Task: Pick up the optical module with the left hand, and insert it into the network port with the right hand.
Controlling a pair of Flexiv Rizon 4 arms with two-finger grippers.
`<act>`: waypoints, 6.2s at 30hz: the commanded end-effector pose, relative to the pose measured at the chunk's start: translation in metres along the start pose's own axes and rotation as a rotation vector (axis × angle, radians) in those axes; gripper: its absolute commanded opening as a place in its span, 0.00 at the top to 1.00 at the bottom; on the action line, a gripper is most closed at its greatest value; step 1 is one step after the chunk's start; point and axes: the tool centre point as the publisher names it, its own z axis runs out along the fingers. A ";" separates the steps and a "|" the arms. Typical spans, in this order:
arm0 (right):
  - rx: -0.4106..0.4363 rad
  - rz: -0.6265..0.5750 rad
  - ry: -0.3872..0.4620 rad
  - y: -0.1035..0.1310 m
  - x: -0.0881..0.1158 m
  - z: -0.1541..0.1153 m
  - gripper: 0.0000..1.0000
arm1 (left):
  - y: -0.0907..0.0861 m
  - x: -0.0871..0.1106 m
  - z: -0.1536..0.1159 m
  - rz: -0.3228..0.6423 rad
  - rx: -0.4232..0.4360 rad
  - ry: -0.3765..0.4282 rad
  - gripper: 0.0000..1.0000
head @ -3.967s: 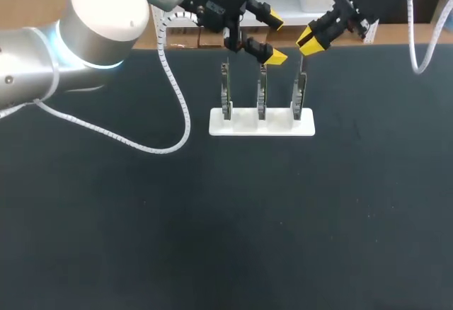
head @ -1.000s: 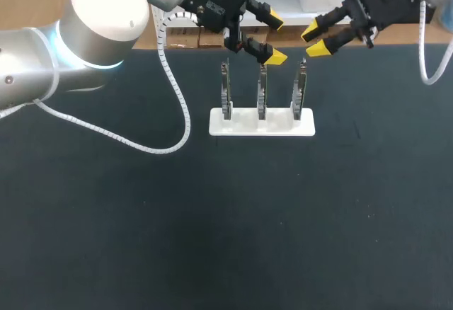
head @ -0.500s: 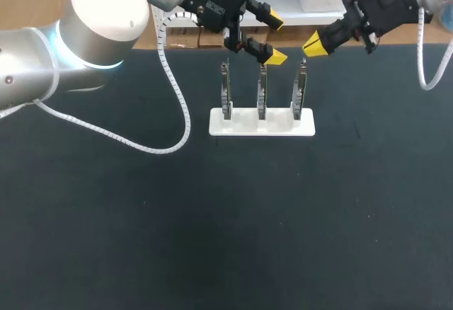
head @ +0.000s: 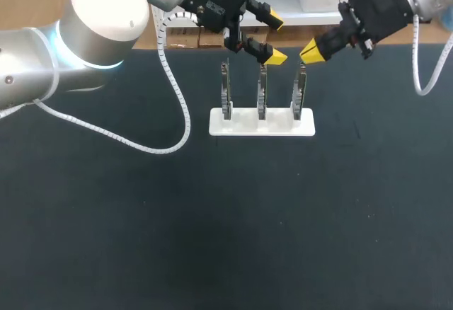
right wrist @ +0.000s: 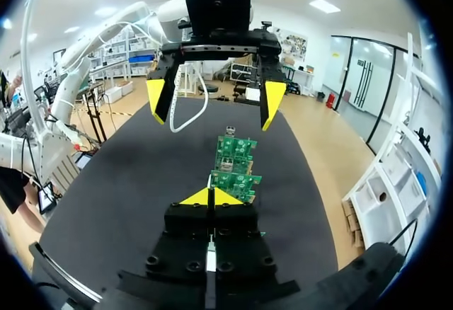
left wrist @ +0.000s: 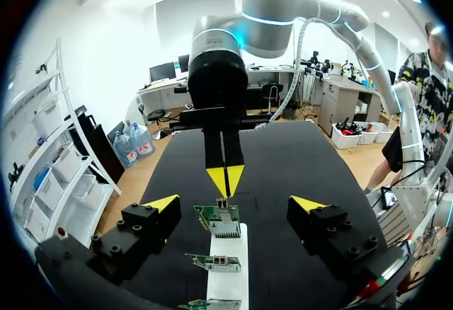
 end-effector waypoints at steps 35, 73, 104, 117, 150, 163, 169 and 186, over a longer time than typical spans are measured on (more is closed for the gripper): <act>0.003 -0.030 -0.012 -0.005 -0.004 -0.004 1.00 | 0.002 -0.002 0.000 -0.003 0.004 0.008 0.00; -0.018 0.050 -0.047 -0.004 0.027 0.015 1.00 | 0.002 -0.002 0.000 -0.003 0.004 0.008 0.00; 0.070 -0.039 0.032 0.014 -0.029 -0.038 0.00 | 0.002 -0.002 0.000 -0.003 0.004 0.008 0.00; 0.096 -0.039 0.058 0.023 -0.031 -0.044 0.00 | 0.002 -0.002 0.000 -0.003 0.004 0.008 0.00; 0.132 0.016 0.121 0.060 -0.018 -0.092 0.00 | 0.002 -0.002 0.000 -0.003 0.004 0.008 0.00; 0.102 -0.005 0.102 0.064 -0.020 -0.095 0.00 | 0.002 -0.002 0.000 -0.003 0.004 0.008 0.00; 0.102 -0.005 0.102 0.064 -0.020 -0.095 0.00 | 0.002 -0.002 0.000 -0.003 0.004 0.008 0.00; 0.102 -0.005 0.102 0.064 -0.020 -0.095 0.00 | 0.002 -0.002 0.000 -0.003 0.004 0.008 0.00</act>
